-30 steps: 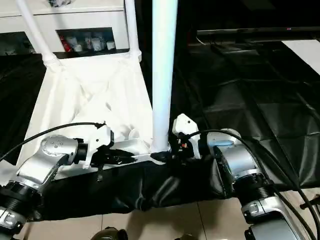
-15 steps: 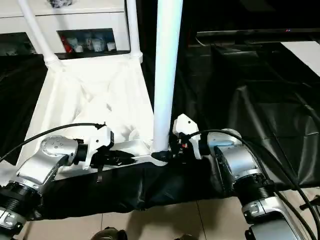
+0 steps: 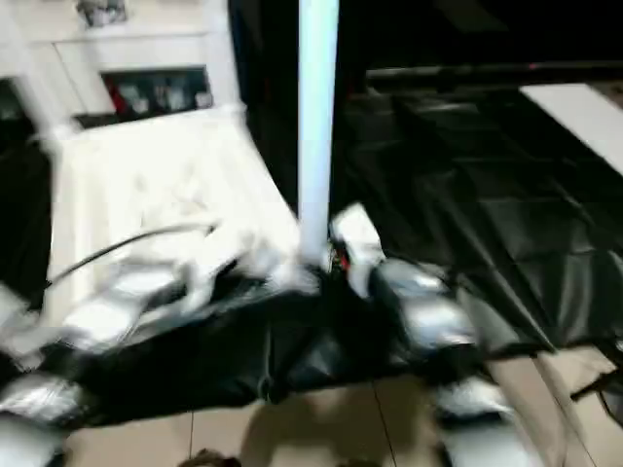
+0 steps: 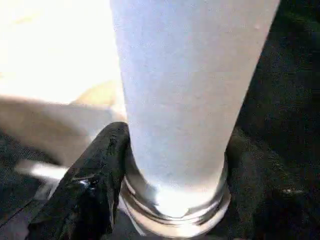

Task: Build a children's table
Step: Rotate leg to tighten

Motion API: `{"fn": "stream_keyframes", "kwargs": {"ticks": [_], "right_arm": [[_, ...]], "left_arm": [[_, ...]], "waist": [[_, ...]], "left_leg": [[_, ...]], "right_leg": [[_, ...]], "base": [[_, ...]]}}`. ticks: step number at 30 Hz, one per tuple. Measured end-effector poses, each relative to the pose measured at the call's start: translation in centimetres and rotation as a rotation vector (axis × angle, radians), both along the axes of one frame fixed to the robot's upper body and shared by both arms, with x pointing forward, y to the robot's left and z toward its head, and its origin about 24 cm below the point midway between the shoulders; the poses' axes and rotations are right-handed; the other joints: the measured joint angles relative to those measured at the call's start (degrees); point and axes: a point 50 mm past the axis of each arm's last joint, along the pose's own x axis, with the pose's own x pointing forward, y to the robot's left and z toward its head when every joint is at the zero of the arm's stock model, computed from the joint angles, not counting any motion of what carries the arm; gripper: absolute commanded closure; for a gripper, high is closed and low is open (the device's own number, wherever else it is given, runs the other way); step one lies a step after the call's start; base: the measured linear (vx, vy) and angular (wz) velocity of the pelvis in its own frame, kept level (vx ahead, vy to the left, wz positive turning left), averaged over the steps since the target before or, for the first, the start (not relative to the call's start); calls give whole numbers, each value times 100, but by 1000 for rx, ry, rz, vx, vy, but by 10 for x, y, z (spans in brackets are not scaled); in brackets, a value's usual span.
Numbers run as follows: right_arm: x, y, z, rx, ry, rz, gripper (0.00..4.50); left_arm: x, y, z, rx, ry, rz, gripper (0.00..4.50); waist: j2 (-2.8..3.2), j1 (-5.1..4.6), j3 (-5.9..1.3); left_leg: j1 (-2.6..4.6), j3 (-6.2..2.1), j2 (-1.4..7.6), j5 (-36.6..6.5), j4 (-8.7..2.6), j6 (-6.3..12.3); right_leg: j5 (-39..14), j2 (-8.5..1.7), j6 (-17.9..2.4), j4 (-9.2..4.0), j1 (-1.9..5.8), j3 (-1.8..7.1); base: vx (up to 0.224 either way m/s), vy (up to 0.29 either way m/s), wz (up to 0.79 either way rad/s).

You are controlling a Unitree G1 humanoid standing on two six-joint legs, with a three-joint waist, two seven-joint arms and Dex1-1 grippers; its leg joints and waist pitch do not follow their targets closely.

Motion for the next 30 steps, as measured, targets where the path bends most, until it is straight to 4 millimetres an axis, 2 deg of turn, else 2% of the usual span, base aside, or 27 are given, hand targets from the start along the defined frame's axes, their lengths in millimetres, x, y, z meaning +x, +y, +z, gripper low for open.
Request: {"fn": "stream_keyframes", "kwargs": {"ticks": [4, 5, 6, 7, 10, 13, 18, 22, 27, 30], "right_arm": [[7, 8, -1, 18, -8, -142, 185], [8, 9, -1, 23, -11, -151, 151], [8, 8, -1, 29, -15, -154, 151], [8, 9, -1, 37, -19, -157, 116], [7, 10, -1, 56, -21, -141, 105], [5, 8, -1, 69, -21, -89, 69], [-5, -5, -1, 19, -37, 116, 59], [-11, -11, 3, -1, -36, 259, 59], [-19, -29, 9, -46, -7, 445, 59], [-27, -36, 12, -75, 18, 567, 59]], "left_arm": [[6, -13, -1, -1, -9, 59, 450], [7, -13, 0, -2, -9, 59, 450], [7, -13, 0, -4, -11, 58, 450], [7, -13, 0, -5, -13, 56, 450], [6, -12, 1, -13, -14, 44, 450], [4, -7, -1, -32, -17, 23, 450], [-7, 7, -1, -73, -1, -70, 450], [-14, 11, 0, -80, 11, -164, 450], [-20, 19, 0, -87, 35, -238, 450], [-26, 23, 0, -87, 47, -291, 450]], "waist": [[38, 14, -29], [39, 21, -32], [42, 29, -35], [45, 36, -38], [45, 32, -38], [41, 8, -37], [38, 35, -35], [38, 139, -35], [36, 176, -34], [36, 230, -34]], "left_leg": [[-7, 1, -6, 1, -1, 1], [-10, 1, -5, 1, -2, 2], [-11, 1, -5, 1, -4, 2], [-13, 1, -4, 2, -8, 3], [-19, 1, -3, 6, -11, 10], [-20, 1, 0, 6, -11, 10], [-31, 1, 5, 6, -16, 10], [-42, 5, 5, 7, -15, 11], [-53, 12, 4, 11, -14, 18], [-62, 12, 8, 14, -15, 24]], "right_leg": [[13, -1, 1, 0, -2, 7], [12, -1, 3, -1, -3, 6], [11, 0, 5, -4, -3, 5], [9, 0, 8, -10, -4, 3], [9, 1, 8, -20, -6, 1], [9, 3, 8, -23, -8, -1], [8, 4, 10, -30, -15, -10], [9, 1, 9, -39, -14, -11], [10, -1, 8, -52, -13, -11], [10, 0, 9, -63, -14, -16]], "base": [[0, 0, 0], [0, 0, 0], [0, 0, 0], [0, 0, 0], [0, 0, 0], [0, 0, 0], [0, 0, 0], [0, 0, 0], [0, 0, 0], [0, 0, 0]]}}
